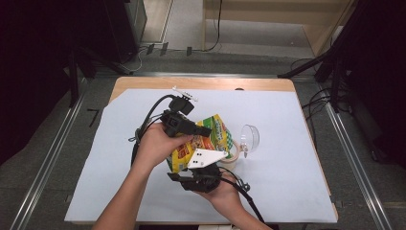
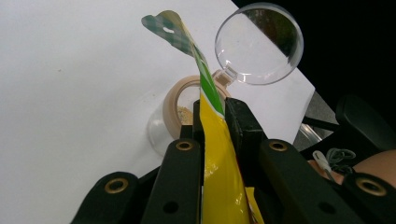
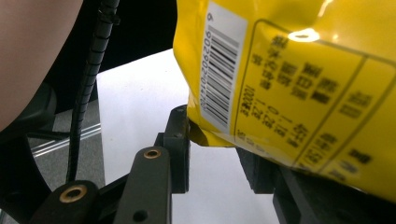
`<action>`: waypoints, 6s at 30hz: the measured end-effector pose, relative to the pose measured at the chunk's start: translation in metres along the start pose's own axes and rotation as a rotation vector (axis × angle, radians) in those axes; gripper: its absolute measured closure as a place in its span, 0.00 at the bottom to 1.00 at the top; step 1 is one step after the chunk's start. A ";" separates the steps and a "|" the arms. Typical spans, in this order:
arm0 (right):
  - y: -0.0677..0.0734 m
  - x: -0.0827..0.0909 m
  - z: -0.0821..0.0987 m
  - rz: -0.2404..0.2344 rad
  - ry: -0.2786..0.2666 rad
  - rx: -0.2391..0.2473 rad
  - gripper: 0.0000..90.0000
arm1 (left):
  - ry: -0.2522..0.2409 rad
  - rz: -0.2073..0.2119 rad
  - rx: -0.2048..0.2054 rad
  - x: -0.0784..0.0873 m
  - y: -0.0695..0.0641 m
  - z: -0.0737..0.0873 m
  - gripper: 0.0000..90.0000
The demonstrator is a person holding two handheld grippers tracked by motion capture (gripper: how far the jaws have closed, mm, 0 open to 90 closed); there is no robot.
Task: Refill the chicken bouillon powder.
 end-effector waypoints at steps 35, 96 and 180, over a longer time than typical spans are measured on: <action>0.000 0.000 -0.007 -0.017 0.010 -0.061 0.77 | 0.011 0.032 0.023 -0.001 0.005 -0.005 0.89; -0.003 -0.002 -0.015 -0.011 0.020 -0.123 0.80 | 0.004 0.058 0.030 0.000 0.010 -0.011 0.88; -0.005 -0.011 -0.018 0.092 -0.115 -0.169 0.76 | -0.065 -0.007 -0.040 0.013 -0.006 -0.018 0.89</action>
Point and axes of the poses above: each handheld gripper's, and its own axes: x roughly backward along the jaws, z roughly out of its underside, y roughly to its left, the point moved 2 cm from there along -x, roughly forward along the jaws, and after that the axes turned 15 degrees about -z, right-handed, at the moved point
